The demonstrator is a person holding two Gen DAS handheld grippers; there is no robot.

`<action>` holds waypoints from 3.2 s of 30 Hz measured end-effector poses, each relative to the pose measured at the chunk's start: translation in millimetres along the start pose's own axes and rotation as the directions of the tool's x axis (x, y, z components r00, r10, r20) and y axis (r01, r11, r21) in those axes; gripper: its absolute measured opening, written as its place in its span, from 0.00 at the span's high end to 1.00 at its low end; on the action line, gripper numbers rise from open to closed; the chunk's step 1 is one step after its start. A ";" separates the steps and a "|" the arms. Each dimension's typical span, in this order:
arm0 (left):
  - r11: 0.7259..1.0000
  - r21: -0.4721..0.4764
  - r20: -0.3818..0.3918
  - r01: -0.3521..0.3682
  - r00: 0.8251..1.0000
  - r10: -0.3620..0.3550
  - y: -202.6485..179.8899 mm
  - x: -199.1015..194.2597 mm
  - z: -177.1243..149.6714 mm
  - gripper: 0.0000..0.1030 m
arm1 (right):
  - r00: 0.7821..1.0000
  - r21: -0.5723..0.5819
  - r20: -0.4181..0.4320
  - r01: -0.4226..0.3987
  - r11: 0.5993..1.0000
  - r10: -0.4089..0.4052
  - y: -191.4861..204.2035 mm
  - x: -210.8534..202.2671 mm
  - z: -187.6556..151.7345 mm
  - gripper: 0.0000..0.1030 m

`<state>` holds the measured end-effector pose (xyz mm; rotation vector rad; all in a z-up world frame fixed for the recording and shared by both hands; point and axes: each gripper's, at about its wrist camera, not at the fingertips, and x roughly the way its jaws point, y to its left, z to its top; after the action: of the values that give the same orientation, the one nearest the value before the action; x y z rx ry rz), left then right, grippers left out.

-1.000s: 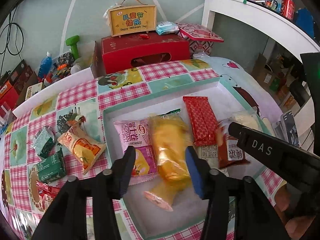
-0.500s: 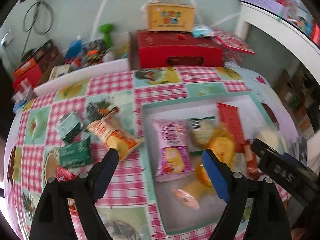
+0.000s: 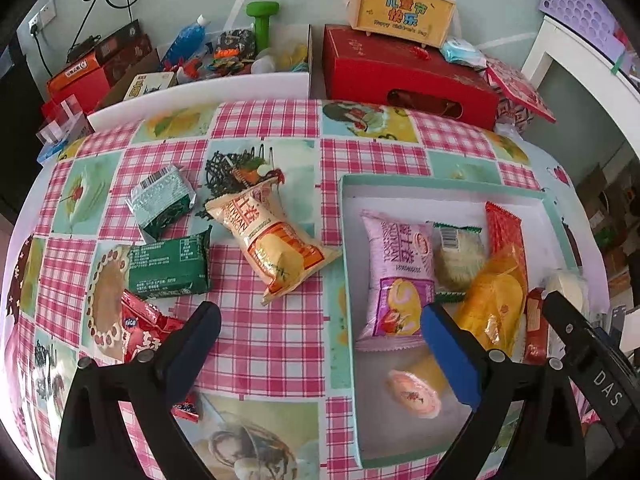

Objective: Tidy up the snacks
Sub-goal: 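Move both open grippers back over the snack pile, then lower the right gripper onto the red nice pack and close on it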

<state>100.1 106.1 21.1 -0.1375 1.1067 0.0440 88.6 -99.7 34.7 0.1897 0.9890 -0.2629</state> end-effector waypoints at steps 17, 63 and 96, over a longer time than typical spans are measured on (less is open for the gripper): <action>0.995 -0.062 0.012 -0.080 0.997 0.081 78.2 -14.5 3.1 0.03 | 0.992 -0.154 -0.014 -0.127 0.980 0.126 79.0 -24.9 -23.3 0.00; 0.893 -0.400 -0.144 -0.204 0.977 0.159 255.1 8.0 -42.5 0.03 | 0.909 -0.372 -0.246 -0.409 0.833 0.337 250.4 -0.9 -125.0 0.00; 0.922 -0.318 -0.128 -0.219 0.974 0.187 220.9 5.8 -28.4 0.03 | 0.922 -0.347 -0.291 -0.351 0.870 0.256 220.9 16.9 -116.1 0.31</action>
<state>54.5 321.0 -16.2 -0.3281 1.1999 0.4156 71.9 140.4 -33.3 0.0054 1.2102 0.2603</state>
